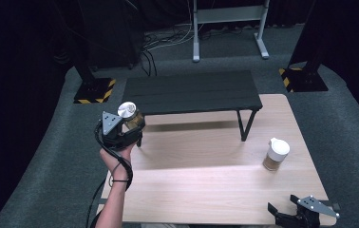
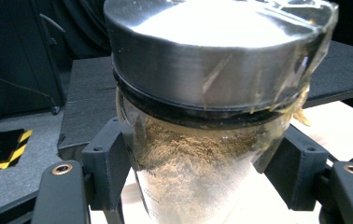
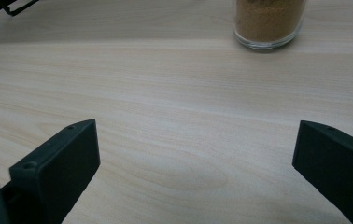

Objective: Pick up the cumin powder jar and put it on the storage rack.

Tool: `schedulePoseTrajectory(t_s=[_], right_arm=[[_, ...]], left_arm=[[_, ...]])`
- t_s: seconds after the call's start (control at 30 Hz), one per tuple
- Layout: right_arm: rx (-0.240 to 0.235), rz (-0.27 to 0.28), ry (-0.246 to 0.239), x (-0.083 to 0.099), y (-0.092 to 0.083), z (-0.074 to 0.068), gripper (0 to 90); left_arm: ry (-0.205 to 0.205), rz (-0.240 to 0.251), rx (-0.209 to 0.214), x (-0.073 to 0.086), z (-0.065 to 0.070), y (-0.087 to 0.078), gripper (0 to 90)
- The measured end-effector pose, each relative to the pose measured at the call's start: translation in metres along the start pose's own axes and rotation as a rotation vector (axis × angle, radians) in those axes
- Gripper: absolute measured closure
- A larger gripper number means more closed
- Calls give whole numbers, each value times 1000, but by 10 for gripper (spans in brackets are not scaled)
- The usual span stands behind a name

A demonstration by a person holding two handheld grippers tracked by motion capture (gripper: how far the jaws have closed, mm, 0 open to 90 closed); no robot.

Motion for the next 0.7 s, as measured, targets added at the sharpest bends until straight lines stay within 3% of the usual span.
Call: schedulePoseTrajectory(t_s=[0.7], right_arm=[[5, 7, 6, 0, -2, 3, 0]], left_arm=[[-12, -14, -8, -20, -4, 17, 303]])
Point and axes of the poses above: each handheld gripper's, and its own axes: y roughly forward along the jaws, x roughly out of its underside, z roughly to its right, the point moved 1 cm from there along y, roughly forward along the jaws, and after that the axes turned 5 degrees about x, right-handed, at the moved point
